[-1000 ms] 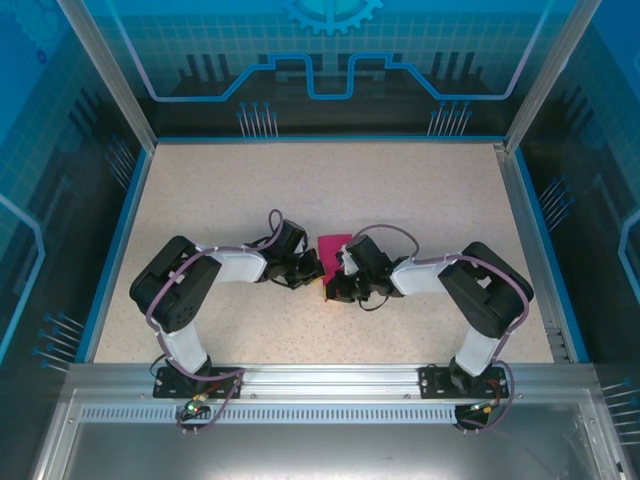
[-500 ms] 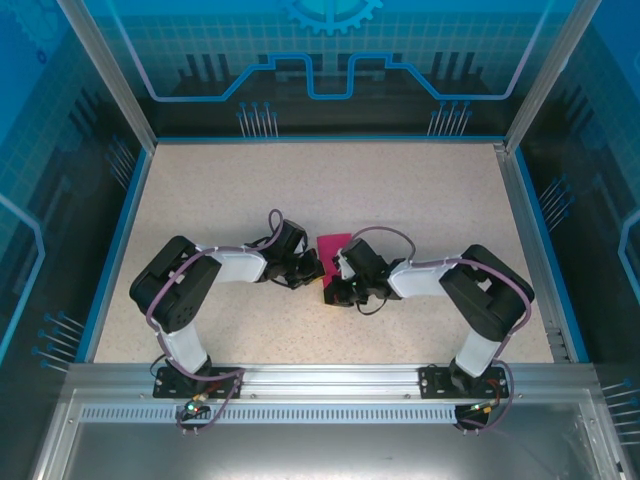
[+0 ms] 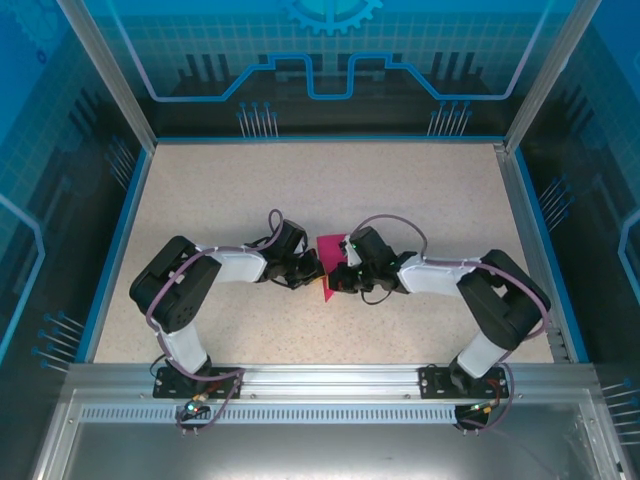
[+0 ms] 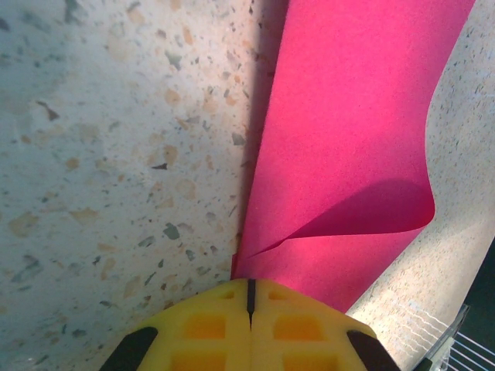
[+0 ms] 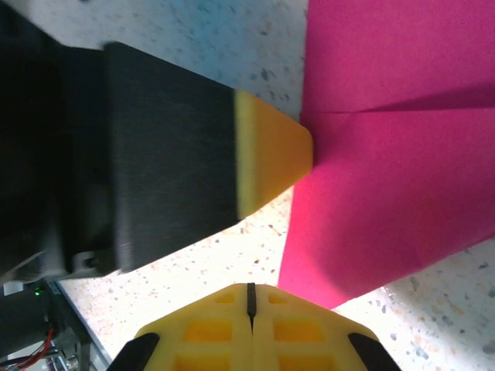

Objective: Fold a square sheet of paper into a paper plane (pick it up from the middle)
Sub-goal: Third fold the triangle at the center of the table.

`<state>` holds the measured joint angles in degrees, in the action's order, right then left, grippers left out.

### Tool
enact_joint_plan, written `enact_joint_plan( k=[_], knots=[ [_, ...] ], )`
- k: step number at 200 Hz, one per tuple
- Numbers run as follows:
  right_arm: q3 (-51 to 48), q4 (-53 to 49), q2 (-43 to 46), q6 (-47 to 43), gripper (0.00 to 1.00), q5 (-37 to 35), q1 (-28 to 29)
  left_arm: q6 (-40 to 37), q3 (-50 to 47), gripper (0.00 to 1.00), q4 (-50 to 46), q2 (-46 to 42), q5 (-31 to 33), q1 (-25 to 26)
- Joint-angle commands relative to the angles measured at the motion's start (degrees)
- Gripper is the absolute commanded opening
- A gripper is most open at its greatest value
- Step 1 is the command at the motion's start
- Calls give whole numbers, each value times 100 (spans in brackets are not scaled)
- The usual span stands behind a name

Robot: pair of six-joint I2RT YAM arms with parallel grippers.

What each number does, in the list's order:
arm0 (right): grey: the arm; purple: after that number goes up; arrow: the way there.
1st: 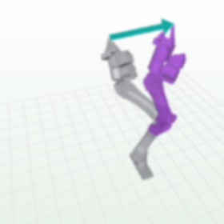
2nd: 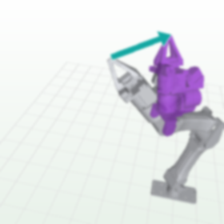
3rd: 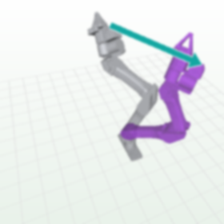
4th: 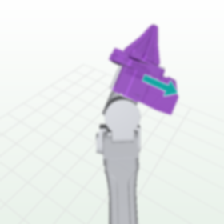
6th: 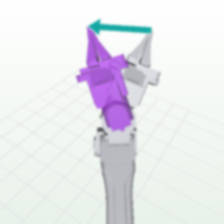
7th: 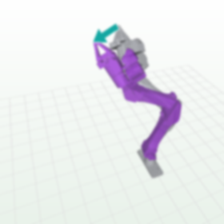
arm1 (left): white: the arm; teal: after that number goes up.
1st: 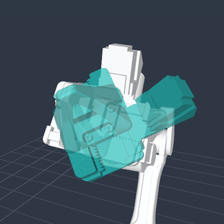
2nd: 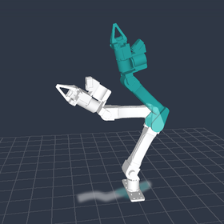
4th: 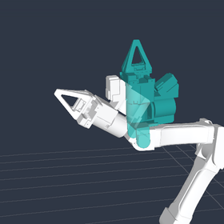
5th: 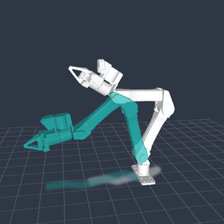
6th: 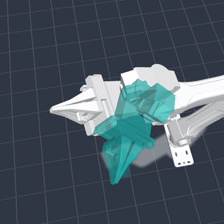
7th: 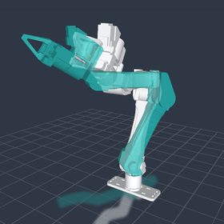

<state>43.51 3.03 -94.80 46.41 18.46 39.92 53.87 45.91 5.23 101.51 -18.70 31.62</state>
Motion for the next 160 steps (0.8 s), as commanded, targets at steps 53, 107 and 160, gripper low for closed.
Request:
enact_joint_plan(
  k=[53,107,160],
  knots=[
    [105,97,-655,4,0,57,-182,-171,-51,0,-663,92,286,-24],
    [62,-68,-20,64,0,143,-495,-253,-30,0,-758,89,305,-25],
    [341,-291,-743,-75,0,132,-771,-280,-12,0,-794,81,297,-24]
  ],
)
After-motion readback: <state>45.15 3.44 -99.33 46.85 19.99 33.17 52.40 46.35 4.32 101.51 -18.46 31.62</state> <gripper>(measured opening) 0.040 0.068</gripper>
